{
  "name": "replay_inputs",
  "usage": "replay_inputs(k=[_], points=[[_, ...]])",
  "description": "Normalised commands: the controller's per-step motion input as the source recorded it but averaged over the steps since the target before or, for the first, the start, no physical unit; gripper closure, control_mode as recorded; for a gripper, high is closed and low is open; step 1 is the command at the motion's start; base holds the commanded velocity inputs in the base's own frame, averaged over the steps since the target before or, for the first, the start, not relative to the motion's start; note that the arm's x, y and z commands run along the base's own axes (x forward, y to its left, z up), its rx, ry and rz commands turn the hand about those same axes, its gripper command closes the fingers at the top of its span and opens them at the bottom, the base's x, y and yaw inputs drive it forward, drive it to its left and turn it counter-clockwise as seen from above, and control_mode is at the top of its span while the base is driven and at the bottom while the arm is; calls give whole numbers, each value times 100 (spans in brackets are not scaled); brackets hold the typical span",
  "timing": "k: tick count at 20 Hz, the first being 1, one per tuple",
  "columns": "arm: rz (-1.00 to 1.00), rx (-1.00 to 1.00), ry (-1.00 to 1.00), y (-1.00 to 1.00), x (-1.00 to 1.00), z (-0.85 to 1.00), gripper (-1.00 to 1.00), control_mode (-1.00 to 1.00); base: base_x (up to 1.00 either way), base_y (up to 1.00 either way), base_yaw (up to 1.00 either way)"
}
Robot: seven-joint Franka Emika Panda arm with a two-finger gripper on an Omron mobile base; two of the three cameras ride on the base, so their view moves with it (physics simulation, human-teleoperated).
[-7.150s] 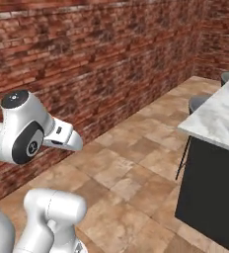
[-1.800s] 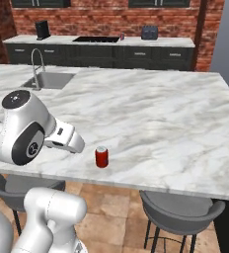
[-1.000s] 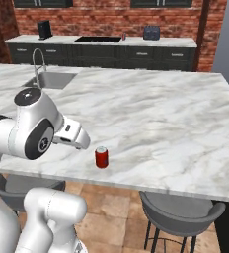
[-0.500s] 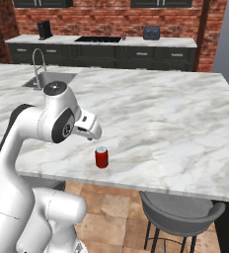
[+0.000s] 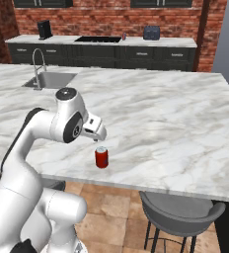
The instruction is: Four empty soda cans are scattered around the kitchen. Gather all the cans and cluster them next to the stove for recycling.
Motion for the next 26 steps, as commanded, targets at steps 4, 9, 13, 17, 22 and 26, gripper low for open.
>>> replay_inputs(k=[4, 9, 13, 17, 22, 26], points=[[0, 0, 3, -2, 50, -31, -100, -100, 0, 0, 0], [0, 0, 1, -9, 31, -36, -100, -100, 0, 0, 0], [0, 0, 1, -20, 19, -35, -100, -100, 0, 0, 0], [0, 0, 9, -5, 17, -32, -100, -100, 0, 0, 0], [0, 0, 11, 0, 23, -28, -100, -100, 0, 0, 0], [0, 0, 10, 0, 34, -11, -100, -100, 0, 0, 0]])
